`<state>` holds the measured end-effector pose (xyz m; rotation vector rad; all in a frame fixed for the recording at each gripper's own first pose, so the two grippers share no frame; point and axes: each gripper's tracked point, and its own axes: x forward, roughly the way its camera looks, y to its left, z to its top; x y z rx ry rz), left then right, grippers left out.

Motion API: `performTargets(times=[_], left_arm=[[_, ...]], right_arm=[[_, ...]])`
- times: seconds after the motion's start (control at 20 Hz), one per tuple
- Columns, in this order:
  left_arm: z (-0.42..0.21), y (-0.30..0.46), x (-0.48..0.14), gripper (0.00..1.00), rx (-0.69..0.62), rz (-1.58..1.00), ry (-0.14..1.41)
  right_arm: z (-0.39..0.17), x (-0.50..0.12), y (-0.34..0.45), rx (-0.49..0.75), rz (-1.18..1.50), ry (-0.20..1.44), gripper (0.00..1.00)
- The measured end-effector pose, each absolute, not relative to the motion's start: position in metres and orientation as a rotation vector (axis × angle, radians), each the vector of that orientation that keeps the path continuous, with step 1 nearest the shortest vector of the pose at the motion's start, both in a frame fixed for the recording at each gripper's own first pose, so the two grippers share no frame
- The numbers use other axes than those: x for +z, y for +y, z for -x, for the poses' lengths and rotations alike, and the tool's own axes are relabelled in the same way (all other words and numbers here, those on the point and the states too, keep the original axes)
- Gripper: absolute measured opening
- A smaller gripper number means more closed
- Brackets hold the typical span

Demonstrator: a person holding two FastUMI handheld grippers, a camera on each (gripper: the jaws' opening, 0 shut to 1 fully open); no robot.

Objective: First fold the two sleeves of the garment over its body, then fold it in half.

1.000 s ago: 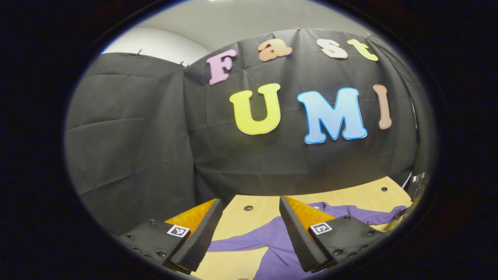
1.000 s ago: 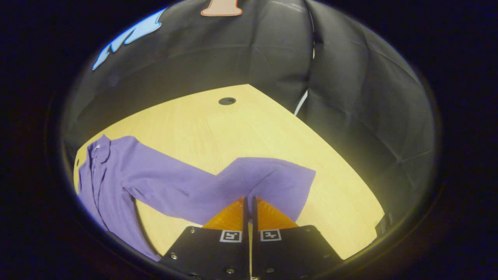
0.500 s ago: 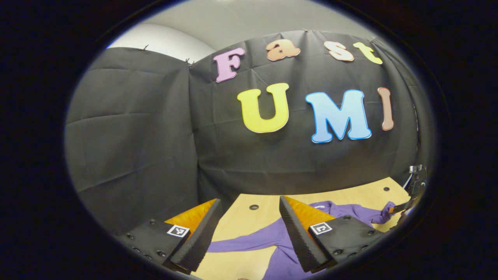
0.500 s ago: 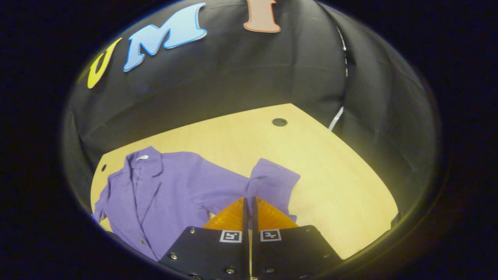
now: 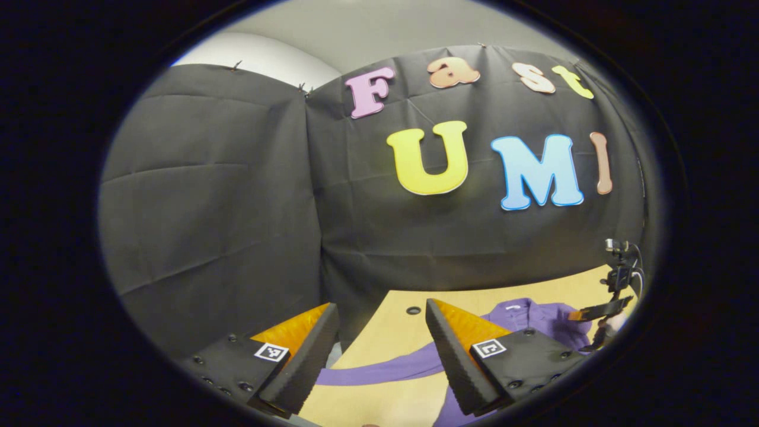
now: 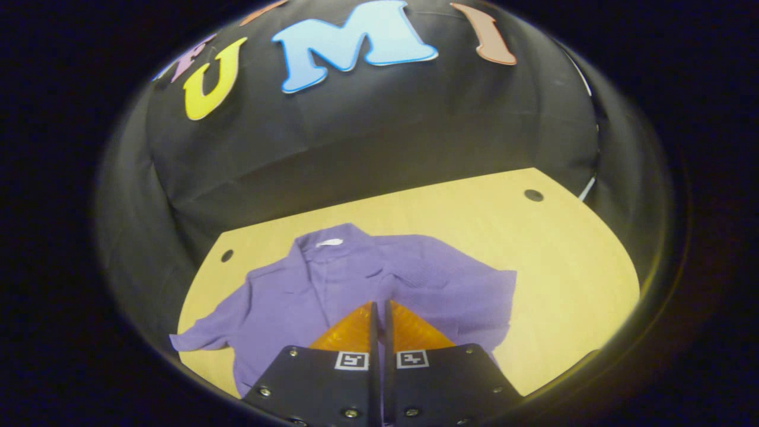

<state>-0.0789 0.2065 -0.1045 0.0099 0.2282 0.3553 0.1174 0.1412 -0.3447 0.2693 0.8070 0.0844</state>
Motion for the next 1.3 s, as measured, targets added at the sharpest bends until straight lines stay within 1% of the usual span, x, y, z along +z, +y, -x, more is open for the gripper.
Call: performTargets(times=[0.15, 0.4, 0.6, 0.8, 0.9, 1.0, 1.15, 1.3], left_arm=[[0.087, 0.23, -0.112, 0.97, 0.363, -0.006, 0.239], [0.09, 0.262, -0.124, 0.98, 0.376, -0.003, 0.248], [0.088, 0.272, -0.148, 0.98, 0.37, 0.033, 0.274], [0.086, 0.281, -0.17, 0.98, 0.368, 0.035, 0.303], [0.085, 0.283, -0.18, 0.98, 0.364, 0.038, 0.315], [0.085, 0.287, -0.189, 0.96, 0.365, 0.049, 0.326], [0.082, 0.293, -0.209, 0.97, 0.371, 0.072, 0.342], [0.078, 0.299, -0.238, 0.97, 0.373, 0.088, 0.361]], right_arm=[[-0.115, -0.347, 0.2, 0.162, -0.261, 0.82, 0.03], [-0.107, -0.354, 0.275, 0.256, -0.249, 0.851, 0.03], [-0.101, -0.362, 0.309, 0.303, -0.214, 0.876, 0.03], [-0.096, -0.372, 0.325, 0.334, -0.191, 0.901, 0.02], [-0.089, -0.379, 0.33, 0.348, -0.192, 0.937, 0.11], [-0.087, -0.379, 0.333, 0.363, -0.188, 0.943, 0.2], [-0.086, -0.374, 0.332, 0.362, -0.167, 0.924, 0.79], [-0.081, -0.359, 0.327, 0.368, -0.159, 0.906, 0.79]])
